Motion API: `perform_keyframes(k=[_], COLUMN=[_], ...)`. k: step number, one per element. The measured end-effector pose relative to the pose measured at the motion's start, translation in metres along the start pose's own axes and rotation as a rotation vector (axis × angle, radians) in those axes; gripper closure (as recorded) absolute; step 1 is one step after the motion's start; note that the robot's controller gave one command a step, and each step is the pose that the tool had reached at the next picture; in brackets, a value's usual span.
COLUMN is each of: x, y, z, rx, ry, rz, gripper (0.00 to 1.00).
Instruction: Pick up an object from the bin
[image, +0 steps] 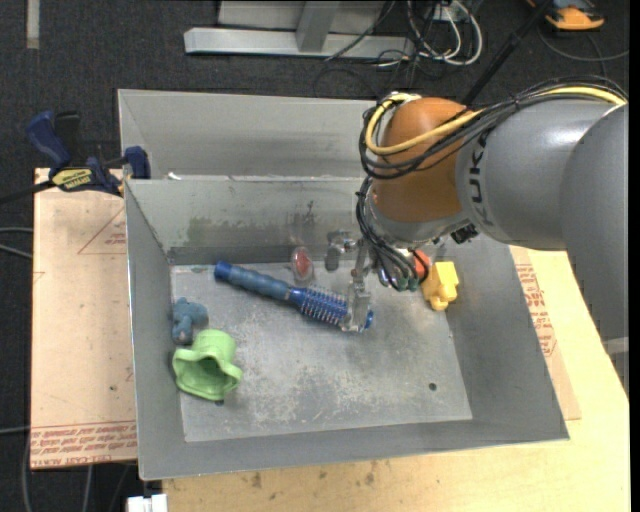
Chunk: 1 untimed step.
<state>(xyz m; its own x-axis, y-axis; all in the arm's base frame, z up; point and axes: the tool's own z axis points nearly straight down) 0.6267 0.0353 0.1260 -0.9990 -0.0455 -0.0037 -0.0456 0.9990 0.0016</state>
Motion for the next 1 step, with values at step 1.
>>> perform_keyframes(k=[1], x=[0.0097], y=[0.0042], z=[0.0184], rx=[0.0], ry=[0.003], rz=[0.084], gripper=[0.0])
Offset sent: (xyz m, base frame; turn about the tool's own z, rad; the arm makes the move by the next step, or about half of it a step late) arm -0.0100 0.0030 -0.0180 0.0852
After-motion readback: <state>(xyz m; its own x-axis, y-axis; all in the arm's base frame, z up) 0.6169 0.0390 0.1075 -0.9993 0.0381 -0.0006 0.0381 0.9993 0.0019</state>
